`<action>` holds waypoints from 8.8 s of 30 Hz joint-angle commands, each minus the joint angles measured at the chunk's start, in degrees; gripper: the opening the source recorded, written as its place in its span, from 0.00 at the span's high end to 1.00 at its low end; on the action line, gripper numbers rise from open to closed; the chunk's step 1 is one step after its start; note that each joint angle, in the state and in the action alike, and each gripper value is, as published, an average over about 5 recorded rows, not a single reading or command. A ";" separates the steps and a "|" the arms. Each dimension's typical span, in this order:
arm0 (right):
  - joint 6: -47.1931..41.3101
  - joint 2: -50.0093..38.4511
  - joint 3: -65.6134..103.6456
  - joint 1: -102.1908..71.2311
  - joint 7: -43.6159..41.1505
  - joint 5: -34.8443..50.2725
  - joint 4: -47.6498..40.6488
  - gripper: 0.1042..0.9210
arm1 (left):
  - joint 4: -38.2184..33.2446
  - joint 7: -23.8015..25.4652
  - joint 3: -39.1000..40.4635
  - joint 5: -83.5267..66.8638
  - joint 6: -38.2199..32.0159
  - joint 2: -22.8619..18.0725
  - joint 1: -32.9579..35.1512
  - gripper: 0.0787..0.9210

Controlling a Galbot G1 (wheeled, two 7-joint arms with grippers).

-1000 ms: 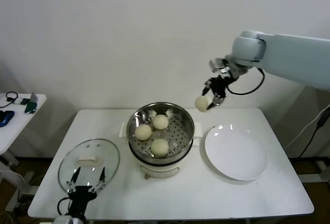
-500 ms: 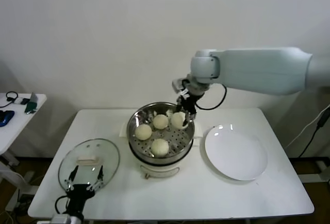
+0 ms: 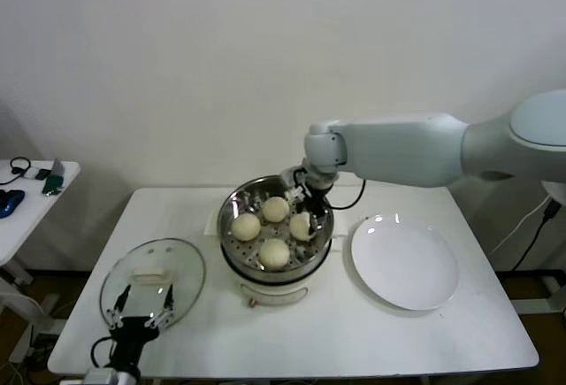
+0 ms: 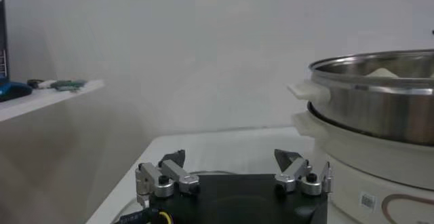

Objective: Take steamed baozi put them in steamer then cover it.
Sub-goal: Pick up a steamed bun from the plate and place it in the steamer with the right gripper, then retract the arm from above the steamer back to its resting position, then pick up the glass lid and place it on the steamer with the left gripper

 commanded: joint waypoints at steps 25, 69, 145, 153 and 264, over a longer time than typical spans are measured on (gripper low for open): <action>-5.19 -32.15 36.61 -10.66 40.23 20.37 10.82 0.12 | 0.78 -1.78 0.41 0.14 -3.56 1.22 -0.72 0.12; 37.94 -6.89 136.60 -134.25 43.04 -5.04 28.14 0.12 | 2.70 -24.37 -0.26 50.10 -6.46 6.96 -1.24 0.12; 40.91 -0.29 133.03 -136.39 45.25 -13.94 24.60 0.12 | 30.00 -19.31 3.06 71.75 0.86 11.80 -22.34 0.93; 36.88 0.15 133.74 -136.47 49.34 -17.41 25.62 0.12 | 12.72 -11.53 2.49 57.37 11.20 21.74 -18.86 0.93; 33.82 -0.96 132.05 -130.84 50.80 -23.24 21.73 0.12 | 8.18 12.44 49.16 82.91 45.11 4.47 -43.73 0.63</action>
